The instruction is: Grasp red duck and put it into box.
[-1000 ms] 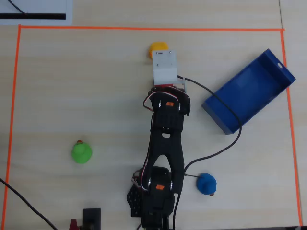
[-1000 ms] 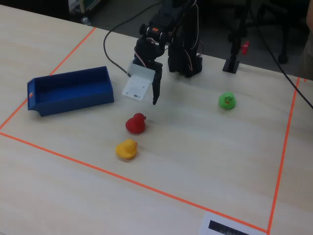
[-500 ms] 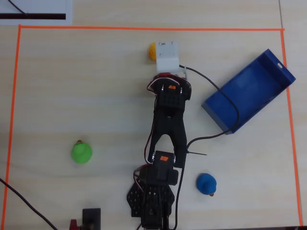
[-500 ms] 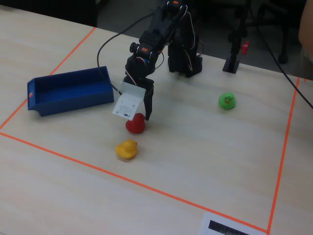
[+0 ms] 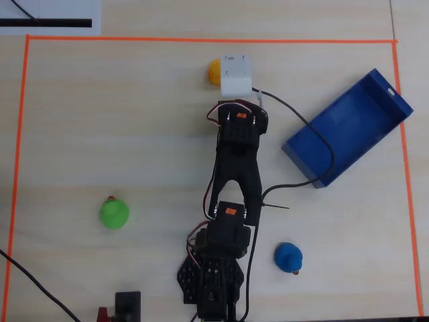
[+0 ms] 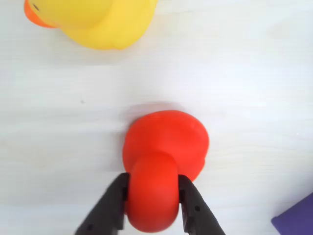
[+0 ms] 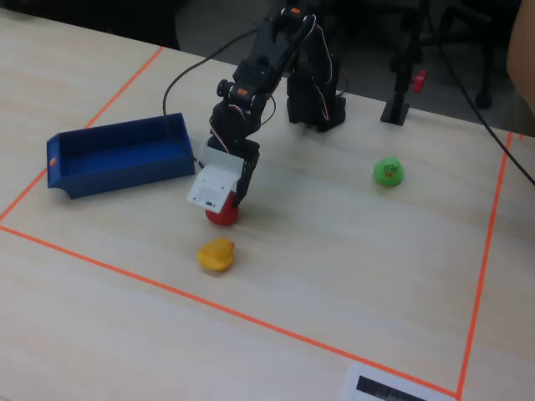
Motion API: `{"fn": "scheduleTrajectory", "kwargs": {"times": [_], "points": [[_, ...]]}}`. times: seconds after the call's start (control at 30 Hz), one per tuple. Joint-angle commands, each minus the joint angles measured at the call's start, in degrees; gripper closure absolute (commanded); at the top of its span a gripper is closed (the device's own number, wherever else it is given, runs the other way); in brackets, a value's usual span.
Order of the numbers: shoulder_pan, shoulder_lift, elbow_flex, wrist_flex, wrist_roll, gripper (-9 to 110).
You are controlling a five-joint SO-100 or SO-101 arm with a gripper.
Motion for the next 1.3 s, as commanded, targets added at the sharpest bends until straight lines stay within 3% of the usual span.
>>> {"fn": "scheduleTrajectory", "kwargs": {"times": [0.0,0.3,0.63,0.9,1.27], "points": [[0.0,0.5,-3.1,0.6,0.2,101],[4.7,3.2,-15.9,-2.9,6.9,101],[22.1,-4.3,-46.4,17.9,5.2,101],[34.1,-1.4,-44.1,20.6,0.5,101],[36.5,0.3,-18.3,5.5,-1.8,101]]}}
